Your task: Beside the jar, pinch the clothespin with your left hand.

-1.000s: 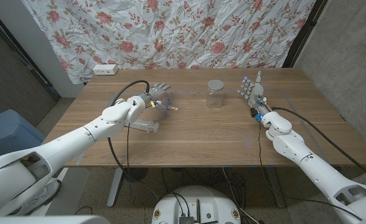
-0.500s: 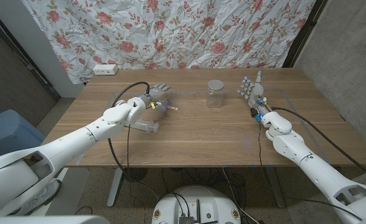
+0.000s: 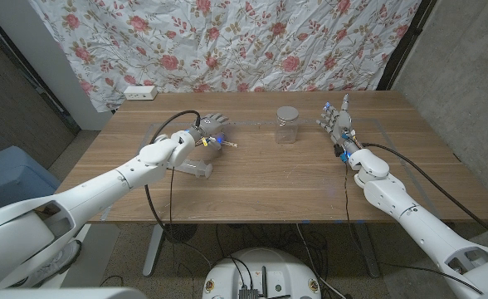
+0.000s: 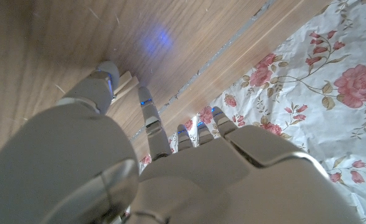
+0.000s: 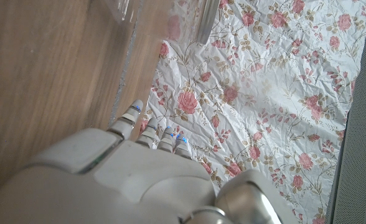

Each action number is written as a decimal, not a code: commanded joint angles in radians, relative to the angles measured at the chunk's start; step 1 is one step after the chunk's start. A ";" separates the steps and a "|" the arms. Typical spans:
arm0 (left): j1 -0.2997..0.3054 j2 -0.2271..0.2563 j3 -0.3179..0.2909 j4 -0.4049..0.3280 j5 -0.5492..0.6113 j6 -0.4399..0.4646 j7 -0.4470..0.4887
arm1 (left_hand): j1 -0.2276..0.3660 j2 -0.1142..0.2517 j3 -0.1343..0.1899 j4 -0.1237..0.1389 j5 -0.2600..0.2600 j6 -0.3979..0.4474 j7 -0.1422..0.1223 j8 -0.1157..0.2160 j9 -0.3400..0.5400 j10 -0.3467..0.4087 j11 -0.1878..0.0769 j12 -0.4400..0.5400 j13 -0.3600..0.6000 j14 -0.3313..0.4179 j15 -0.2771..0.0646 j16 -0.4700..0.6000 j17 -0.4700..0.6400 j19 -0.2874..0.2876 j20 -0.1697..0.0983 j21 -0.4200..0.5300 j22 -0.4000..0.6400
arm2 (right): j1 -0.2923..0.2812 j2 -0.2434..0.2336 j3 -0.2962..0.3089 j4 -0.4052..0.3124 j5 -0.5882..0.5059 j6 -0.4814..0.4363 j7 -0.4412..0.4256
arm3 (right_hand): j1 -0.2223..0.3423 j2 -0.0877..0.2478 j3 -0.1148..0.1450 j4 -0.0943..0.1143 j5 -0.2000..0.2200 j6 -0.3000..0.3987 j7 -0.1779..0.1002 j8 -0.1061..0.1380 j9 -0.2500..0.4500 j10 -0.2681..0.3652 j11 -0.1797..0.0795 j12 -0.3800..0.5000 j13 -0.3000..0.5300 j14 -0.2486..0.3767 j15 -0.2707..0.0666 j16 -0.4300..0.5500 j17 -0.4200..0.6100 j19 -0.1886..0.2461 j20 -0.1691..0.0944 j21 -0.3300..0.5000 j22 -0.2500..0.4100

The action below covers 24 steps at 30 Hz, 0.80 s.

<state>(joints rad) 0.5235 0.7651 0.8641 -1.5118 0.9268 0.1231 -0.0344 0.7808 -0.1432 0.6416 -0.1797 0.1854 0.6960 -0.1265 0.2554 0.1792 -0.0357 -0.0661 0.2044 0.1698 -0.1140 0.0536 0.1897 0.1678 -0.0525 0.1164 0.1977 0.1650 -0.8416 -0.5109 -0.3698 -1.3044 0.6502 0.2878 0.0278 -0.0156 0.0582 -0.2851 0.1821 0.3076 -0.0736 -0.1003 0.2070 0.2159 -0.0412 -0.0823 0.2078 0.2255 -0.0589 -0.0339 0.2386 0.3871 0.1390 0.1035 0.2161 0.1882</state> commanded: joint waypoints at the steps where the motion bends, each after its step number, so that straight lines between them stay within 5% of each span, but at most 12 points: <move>1: 0.000 -0.007 0.009 0.014 0.011 0.011 0.041 | 0.017 0.001 -0.007 -0.001 -0.004 0.022 0.001 0.006 0.003 0.019 -0.007 0.006 0.002 0.018 -0.005 0.005 0.001 0.018 0.001 0.004 0.003 | 0.000 0.000 0.000 0.000 0.000 0.000 0.000 | -0.001 0.071 -0.005 0.000 0.005 -0.003 -0.007 0.006 0.002 0.001 -0.008 0.007 0.002 -0.009 -0.033 0.006 0.003 0.006 0.002 0.004 0.005; 24: -0.003 -0.032 0.028 0.032 0.021 0.033 0.082 | 0.058 0.004 -0.042 0.003 -0.008 0.146 -0.003 0.024 0.004 0.108 -0.051 0.006 0.001 0.101 -0.054 0.001 0.000 0.094 -0.024 0.003 0.003 | 0.000 0.000 0.000 -0.001 0.000 0.000 0.000 | -0.001 0.071 -0.005 0.000 0.005 -0.002 -0.007 0.006 0.002 0.001 -0.008 0.007 0.002 -0.010 -0.034 0.006 0.003 0.006 0.001 0.004 0.005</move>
<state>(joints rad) 0.5236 0.7459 0.8823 -1.4928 0.9410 0.1483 0.0225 0.8254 -0.1407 0.6071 -0.1757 0.1808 0.8246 -0.1308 0.2722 0.1790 0.0591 -0.1144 0.2043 0.1698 -0.0220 0.0022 0.1897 0.1678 0.0293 0.0909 0.1976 0.1650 -0.8416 -0.5111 -0.3698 -1.3051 0.6501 0.2874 0.0276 -0.0156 0.0582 -0.2851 0.1821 0.3076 -0.0736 -0.1003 0.2070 0.2159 -0.0412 -0.0823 0.2078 0.2255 -0.0590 -0.0339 0.2386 0.3871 0.1390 0.1035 0.2161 0.1882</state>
